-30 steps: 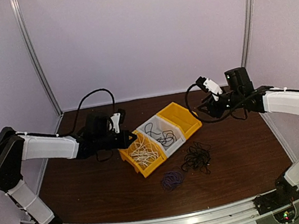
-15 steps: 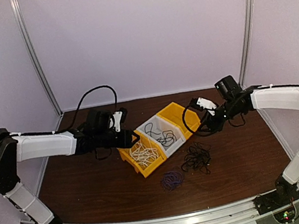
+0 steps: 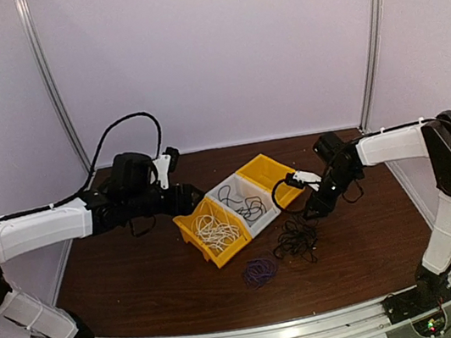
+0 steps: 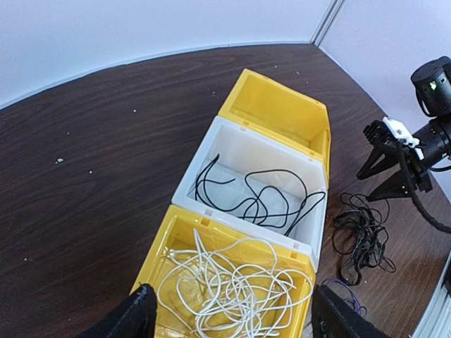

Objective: Untangle the cables

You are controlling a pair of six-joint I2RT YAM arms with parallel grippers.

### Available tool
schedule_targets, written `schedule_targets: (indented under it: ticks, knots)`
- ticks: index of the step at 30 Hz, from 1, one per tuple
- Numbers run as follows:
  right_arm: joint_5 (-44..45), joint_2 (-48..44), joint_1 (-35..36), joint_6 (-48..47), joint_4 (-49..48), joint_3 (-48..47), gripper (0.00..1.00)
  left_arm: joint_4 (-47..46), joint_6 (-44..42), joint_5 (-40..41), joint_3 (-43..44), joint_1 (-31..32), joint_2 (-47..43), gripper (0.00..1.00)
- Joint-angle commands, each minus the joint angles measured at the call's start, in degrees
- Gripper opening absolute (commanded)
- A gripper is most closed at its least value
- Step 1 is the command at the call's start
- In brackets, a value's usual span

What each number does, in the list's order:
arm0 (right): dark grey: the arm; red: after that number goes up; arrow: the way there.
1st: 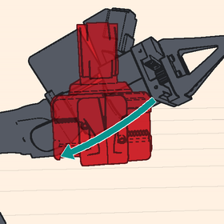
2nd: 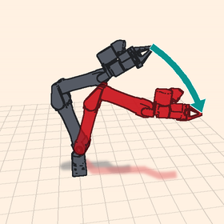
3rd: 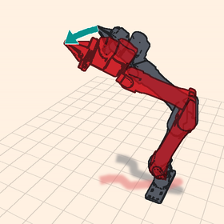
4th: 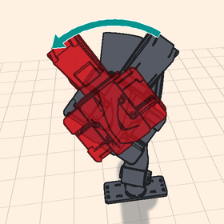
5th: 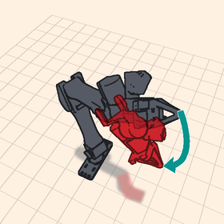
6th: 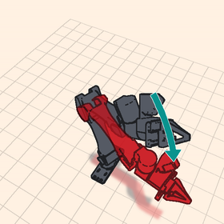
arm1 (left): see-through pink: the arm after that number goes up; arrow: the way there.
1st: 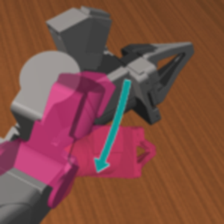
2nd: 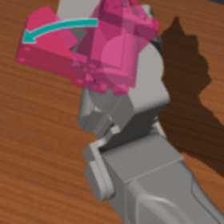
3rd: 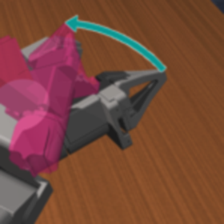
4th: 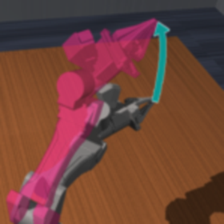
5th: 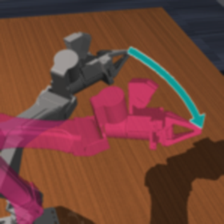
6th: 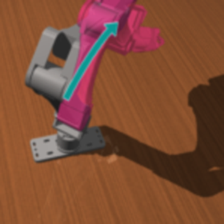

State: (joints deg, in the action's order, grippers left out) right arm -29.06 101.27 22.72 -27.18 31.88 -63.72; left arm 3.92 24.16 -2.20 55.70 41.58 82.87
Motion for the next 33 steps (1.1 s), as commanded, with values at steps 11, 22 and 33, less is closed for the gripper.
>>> schedule_targets:
  ticks: [11, 22, 33]
  knots:
    - [-8.8, 3.9, -0.9, 0.8, 9.1, -4.9, 0.03, -0.5, -0.3, 0.7, -0.2, 0.3, -2.5, 0.73]
    - [-15.0, -12.8, -0.8, -5.7, 17.7, -12.7, 0.0, -28.0, -9.7, -6.2, -4.9, 9.1, -0.6, 0.76]
    - [-20.5, -22.3, 0.8, -7.1, 25.5, -28.0, 0.0, -54.9, -14.5, -11.5, 11.5, 18.8, 26.3, 0.8]
